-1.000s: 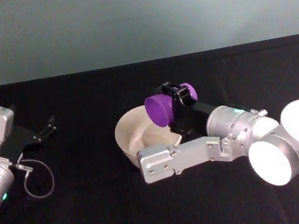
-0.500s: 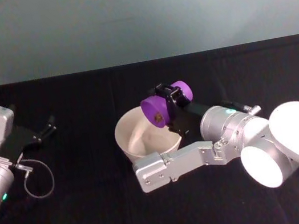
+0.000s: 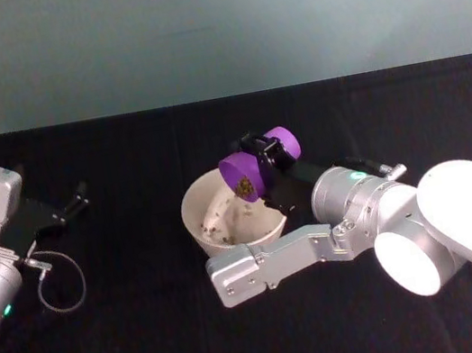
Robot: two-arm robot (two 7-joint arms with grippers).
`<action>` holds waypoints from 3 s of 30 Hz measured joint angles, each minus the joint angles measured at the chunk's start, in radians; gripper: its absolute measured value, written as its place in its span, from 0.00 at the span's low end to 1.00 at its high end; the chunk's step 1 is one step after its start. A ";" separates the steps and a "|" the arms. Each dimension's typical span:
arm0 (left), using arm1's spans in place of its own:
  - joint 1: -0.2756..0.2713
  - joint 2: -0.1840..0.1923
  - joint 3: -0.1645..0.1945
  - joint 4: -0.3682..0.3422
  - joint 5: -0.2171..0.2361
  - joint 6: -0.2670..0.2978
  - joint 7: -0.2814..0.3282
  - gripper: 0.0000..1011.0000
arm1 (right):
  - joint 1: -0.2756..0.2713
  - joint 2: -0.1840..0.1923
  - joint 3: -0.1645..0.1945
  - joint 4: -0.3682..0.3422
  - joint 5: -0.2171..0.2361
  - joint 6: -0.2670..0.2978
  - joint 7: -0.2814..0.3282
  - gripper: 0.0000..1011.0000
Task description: Pick up the cup and pour the mung beans from the cup into the bowl.
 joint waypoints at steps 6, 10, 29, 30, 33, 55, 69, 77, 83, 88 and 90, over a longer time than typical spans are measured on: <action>0.000 0.000 0.000 0.000 0.000 0.000 0.000 0.99 | 0.000 -0.003 0.002 0.003 0.002 0.000 0.002 0.73; 0.000 0.000 0.000 0.000 0.000 0.000 0.000 0.99 | 0.004 -0.003 -0.007 0.004 -0.016 0.005 0.005 0.73; 0.000 0.000 0.000 0.000 0.000 0.000 0.000 0.99 | 0.011 -0.001 -0.023 0.000 -0.058 0.015 0.019 0.73; 0.000 0.000 0.000 0.000 0.000 0.000 0.000 0.99 | 0.011 -0.002 -0.023 0.000 -0.058 0.014 0.019 0.73; 0.000 0.000 0.000 0.000 0.000 0.000 0.000 0.99 | 0.011 -0.002 -0.023 0.000 -0.058 0.014 0.019 0.73; 0.000 0.000 0.000 0.000 0.000 0.000 0.000 0.99 | 0.014 -0.002 -0.034 -0.004 -0.088 0.015 0.023 0.73; 0.000 0.000 0.000 0.000 0.000 0.000 0.000 0.99 | 0.016 0.001 -0.047 -0.006 -0.121 0.020 0.029 0.73; 0.000 0.000 0.000 0.000 0.000 0.000 0.000 0.99 | 0.016 0.001 -0.051 -0.005 -0.134 0.021 0.029 0.73; 0.000 0.000 0.000 0.000 0.000 0.000 0.000 0.99 | 0.017 0.000 -0.054 -0.004 -0.142 0.021 0.029 0.73; 0.000 0.000 0.000 0.000 0.000 0.000 0.000 0.99 | 0.017 0.000 -0.055 -0.003 -0.148 0.022 0.029 0.73; 0.000 0.000 0.000 0.000 0.000 0.000 0.000 0.99 | 0.017 0.000 -0.056 -0.003 -0.150 0.023 0.029 0.73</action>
